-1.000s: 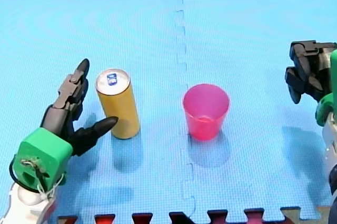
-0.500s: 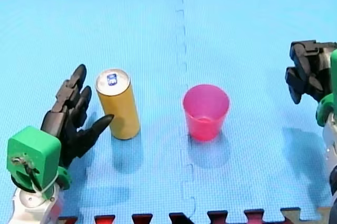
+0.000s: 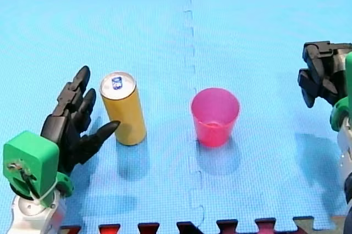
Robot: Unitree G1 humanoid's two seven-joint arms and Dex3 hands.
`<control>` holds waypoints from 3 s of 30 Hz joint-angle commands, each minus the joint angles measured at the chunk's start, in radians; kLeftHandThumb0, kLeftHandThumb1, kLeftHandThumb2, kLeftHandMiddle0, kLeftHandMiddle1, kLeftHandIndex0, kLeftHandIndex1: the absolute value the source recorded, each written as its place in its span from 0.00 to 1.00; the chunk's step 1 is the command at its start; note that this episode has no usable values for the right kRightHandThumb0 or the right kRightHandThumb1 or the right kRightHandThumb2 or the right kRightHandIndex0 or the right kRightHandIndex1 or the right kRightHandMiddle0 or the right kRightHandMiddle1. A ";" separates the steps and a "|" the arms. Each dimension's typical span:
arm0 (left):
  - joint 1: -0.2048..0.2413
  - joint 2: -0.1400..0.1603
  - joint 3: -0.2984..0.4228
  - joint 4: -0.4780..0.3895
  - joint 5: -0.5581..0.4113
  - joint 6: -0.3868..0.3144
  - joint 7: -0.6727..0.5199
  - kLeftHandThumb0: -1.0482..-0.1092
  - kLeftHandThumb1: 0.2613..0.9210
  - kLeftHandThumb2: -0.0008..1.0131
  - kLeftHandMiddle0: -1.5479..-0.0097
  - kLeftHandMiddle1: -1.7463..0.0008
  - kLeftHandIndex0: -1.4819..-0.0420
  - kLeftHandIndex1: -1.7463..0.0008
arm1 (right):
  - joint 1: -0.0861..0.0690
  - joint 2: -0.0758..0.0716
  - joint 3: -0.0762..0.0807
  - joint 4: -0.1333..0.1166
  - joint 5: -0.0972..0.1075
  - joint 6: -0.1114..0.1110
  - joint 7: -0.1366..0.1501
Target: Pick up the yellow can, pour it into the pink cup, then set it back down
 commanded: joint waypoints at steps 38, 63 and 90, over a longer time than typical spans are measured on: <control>-0.141 0.094 -0.011 0.169 -0.008 -0.011 -0.241 0.17 0.67 0.00 0.91 1.00 0.91 1.00 | 0.006 -0.018 -0.009 -0.005 0.010 -0.005 0.016; -0.169 0.047 -0.039 0.207 0.014 -0.022 -0.226 0.28 0.61 0.00 0.85 0.99 0.87 1.00 | 0.011 -0.018 -0.009 -0.007 0.011 -0.004 0.011; -0.191 -0.015 -0.003 0.242 0.003 -0.015 -0.108 0.39 0.67 0.01 0.59 0.96 0.68 0.98 | 0.014 -0.013 -0.011 -0.011 0.017 0.000 0.009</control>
